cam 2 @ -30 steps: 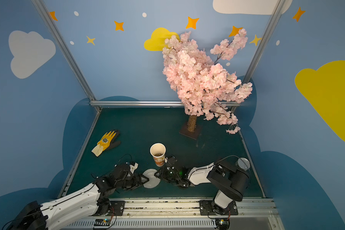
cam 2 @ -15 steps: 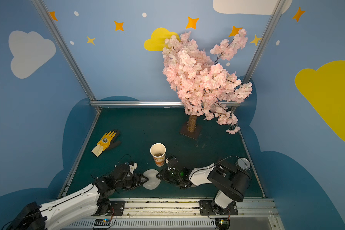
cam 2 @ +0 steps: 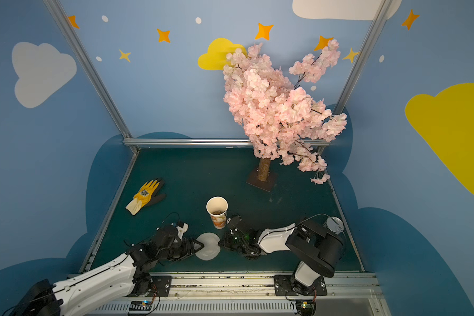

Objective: Put the leak-proof paper on the milk tea cups
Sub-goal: Pick up the leak-proof paper from the center of the board.

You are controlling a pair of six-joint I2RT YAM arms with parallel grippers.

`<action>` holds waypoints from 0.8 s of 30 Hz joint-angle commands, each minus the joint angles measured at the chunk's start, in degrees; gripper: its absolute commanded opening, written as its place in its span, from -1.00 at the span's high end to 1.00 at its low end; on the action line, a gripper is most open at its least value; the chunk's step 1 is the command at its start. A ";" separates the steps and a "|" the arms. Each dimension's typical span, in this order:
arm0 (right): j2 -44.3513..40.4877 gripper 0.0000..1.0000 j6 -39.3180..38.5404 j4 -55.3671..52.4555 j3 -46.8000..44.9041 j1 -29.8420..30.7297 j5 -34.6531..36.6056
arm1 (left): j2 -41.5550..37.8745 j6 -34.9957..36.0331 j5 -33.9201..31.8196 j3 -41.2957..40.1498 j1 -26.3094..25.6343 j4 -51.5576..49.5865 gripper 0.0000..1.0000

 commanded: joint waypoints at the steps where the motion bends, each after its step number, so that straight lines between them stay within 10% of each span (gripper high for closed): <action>1: -0.47 1.00 -0.66 -2.20 -0.70 -0.27 -0.15 | -0.11 0.32 -3.96 -1.16 0.05 -6.66 -0.45; 8: -11.52 1.00 -0.91 -5.15 -4.85 -0.79 -0.44 | -7.95 0.53 -14.06 3.47 0.62 -11.50 -0.80; 24: -55.59 1.00 -15.87 -63.54 8.78 -9.24 15.50 | -10.01 8.36 -20.22 16.86 9.56 -9.21 -0.99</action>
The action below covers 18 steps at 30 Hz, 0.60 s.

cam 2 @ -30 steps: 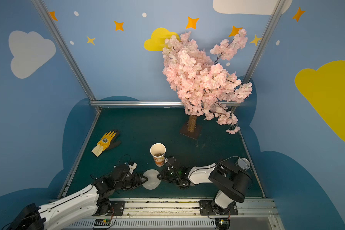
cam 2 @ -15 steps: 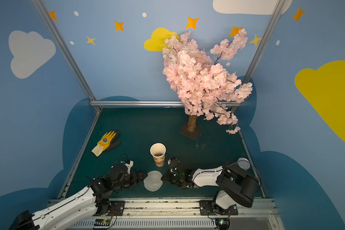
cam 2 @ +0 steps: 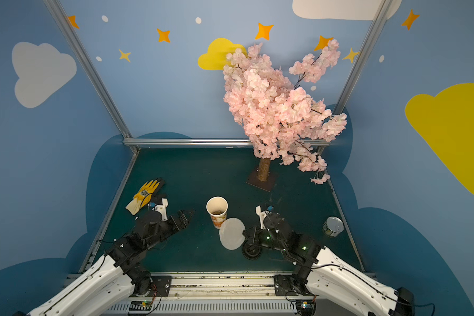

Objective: Put the leak-proof paper on the milk tea cups
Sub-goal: Place the leak-proof paper at the cup.

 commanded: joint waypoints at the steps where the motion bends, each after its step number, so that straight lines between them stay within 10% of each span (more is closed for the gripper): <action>1: -2.93 1.00 -6.85 -17.11 7.37 -2.60 7.26 | -0.06 1.97 -1.05 1.40 1.56 1.04 -0.99; 9: 6.33 1.00 -20.11 -21.02 28.73 -6.67 3.50 | 3.46 2.17 5.65 4.93 7.07 6.09 -0.99; 18: 21.44 1.00 -17.62 -1.72 36.07 -8.03 -17.20 | 8.77 -1.65 13.91 6.29 10.07 15.51 -0.99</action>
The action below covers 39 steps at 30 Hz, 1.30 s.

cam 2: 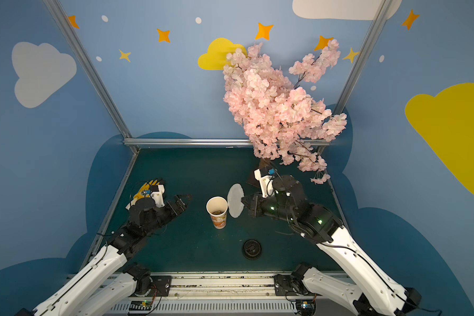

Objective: Put the leak-proof paper on the milk tea cups
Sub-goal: Place the leak-proof paper at the cup.

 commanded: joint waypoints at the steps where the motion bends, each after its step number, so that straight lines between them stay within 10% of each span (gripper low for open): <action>1: 5.23 1.00 2.15 11.11 -0.22 -1.09 -11.52 | 1.16 -2.05 4.60 1.17 0.79 5.33 -0.99; 10: 16.10 1.00 10.15 26.34 -7.55 -6.29 -19.10 | 2.71 -4.01 7.98 0.96 1.03 6.38 -0.99; 39: 17.05 1.00 14.98 27.95 -17.67 -10.91 -21.79 | 11.20 -4.48 15.67 1.74 -0.96 10.82 -0.90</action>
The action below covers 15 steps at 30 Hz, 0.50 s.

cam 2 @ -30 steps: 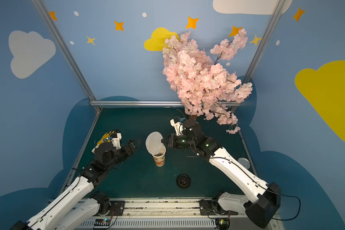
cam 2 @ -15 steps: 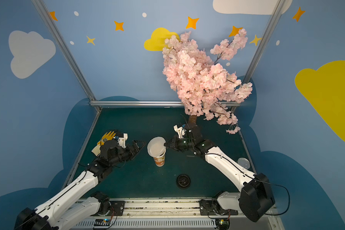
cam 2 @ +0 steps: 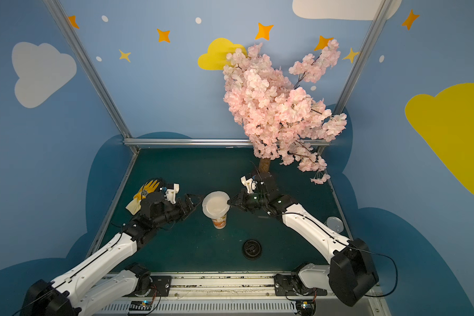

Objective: Put the leak-proof paper on the milk tea cups
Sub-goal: Place the leak-proof paper at the cup.

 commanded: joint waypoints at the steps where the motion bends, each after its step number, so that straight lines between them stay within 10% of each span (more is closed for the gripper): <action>1: -0.07 1.00 -1.09 -0.16 0.05 -0.49 0.37 | 0.41 0.82 1.26 1.80 -0.45 1.14 -0.90; 15: -0.15 0.68 -2.17 -3.55 0.05 -0.50 2.03 | 1.70 1.07 1.61 2.28 -0.74 1.51 -0.90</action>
